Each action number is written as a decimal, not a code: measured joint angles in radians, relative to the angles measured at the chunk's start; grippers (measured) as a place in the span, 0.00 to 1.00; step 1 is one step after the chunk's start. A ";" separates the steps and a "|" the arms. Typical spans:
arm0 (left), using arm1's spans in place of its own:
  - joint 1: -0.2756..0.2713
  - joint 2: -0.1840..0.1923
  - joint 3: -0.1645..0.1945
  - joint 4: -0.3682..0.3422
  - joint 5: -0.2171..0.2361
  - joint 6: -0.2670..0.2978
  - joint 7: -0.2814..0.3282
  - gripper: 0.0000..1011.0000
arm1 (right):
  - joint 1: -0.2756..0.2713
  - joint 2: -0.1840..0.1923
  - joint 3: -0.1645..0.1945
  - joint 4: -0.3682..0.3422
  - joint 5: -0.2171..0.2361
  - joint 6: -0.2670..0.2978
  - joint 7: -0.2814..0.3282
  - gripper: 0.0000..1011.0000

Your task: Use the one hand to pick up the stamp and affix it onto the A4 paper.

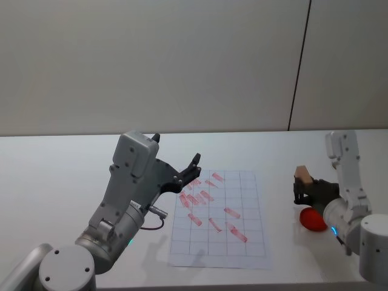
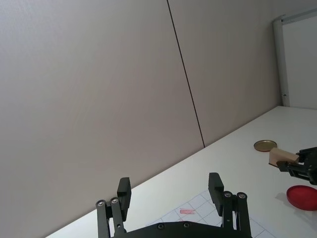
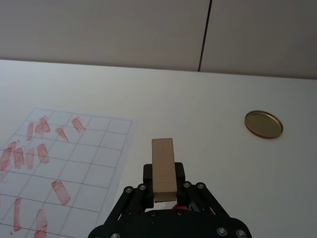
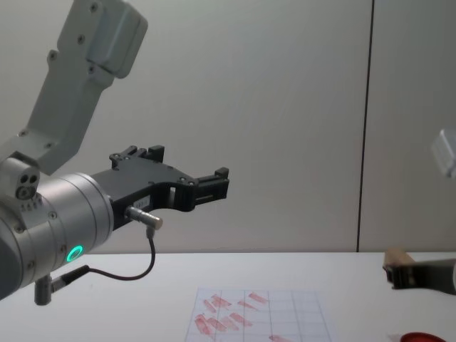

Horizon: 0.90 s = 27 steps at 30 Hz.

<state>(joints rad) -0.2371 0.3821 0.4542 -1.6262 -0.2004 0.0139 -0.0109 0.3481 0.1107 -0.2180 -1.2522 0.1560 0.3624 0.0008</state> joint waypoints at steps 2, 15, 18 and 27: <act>0.000 0.000 0.000 0.000 0.000 0.000 0.000 0.98 | 0.005 -0.001 0.001 0.014 0.000 0.003 -0.001 0.22; 0.000 0.000 0.000 0.000 0.000 0.000 0.000 0.98 | 0.049 -0.010 0.011 0.140 -0.001 0.020 -0.008 0.22; 0.000 0.000 0.000 0.000 0.000 0.000 0.000 0.98 | 0.053 -0.011 0.012 0.154 -0.002 0.022 -0.010 0.22; 0.000 0.000 0.000 0.000 0.000 0.000 0.000 0.98 | 0.056 -0.012 0.017 0.174 -0.002 0.034 -0.016 0.22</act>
<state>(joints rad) -0.2371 0.3821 0.4542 -1.6262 -0.2004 0.0139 -0.0109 0.4040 0.0990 -0.2009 -1.0780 0.1537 0.3966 -0.0156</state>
